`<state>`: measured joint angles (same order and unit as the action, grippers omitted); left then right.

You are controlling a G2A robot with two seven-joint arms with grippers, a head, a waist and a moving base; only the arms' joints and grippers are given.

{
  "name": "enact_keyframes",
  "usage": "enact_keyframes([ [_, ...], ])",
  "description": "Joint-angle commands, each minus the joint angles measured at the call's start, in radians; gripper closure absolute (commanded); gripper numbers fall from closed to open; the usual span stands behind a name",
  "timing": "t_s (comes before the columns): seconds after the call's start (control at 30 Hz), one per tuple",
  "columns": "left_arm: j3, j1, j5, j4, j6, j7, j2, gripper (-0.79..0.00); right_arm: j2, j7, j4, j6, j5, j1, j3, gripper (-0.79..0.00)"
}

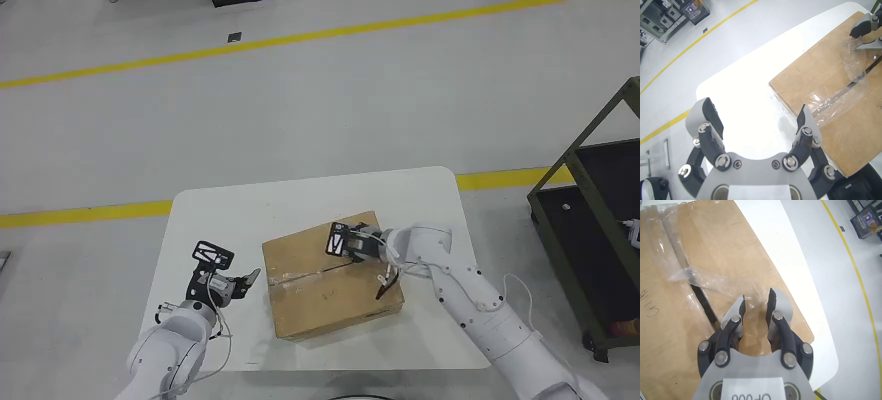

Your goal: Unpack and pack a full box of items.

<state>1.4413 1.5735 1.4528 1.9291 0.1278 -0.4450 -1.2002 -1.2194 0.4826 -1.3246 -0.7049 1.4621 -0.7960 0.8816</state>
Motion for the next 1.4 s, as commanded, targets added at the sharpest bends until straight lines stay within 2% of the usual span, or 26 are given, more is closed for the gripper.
enact_keyframes([
  [0.0, 0.0, -0.001, 0.0, -0.002, 0.002, -0.001, 0.0, -0.785, -0.003, -0.003, 0.008, 0.005, 0.002, 0.007, -0.006, -0.018],
  [0.2, 0.0, -0.007, -0.009, -0.009, 0.009, -0.003, -0.001, -0.785, -0.009, -0.018, 0.013, 0.025, 0.016, 0.016, -0.015, 0.0],
  [0.37, 0.0, -0.016, -0.029, -0.022, 0.018, -0.011, -0.001, -0.785, -0.002, -0.058, -0.04, 0.059, 0.07, -0.009, 0.0, 0.0],
  [0.93, -0.021, -0.05, -0.039, -0.05, 0.06, -0.025, -0.001, -0.785, 0.07, -0.249, -0.331, 0.186, 0.322, -0.313, 0.162, 0.0],
  [1.37, -0.034, -0.063, -0.035, -0.062, 0.073, -0.035, -0.001, -0.785, 0.086, -0.252, -0.377, 0.172, 0.37, -0.388, 0.213, 0.0],
])
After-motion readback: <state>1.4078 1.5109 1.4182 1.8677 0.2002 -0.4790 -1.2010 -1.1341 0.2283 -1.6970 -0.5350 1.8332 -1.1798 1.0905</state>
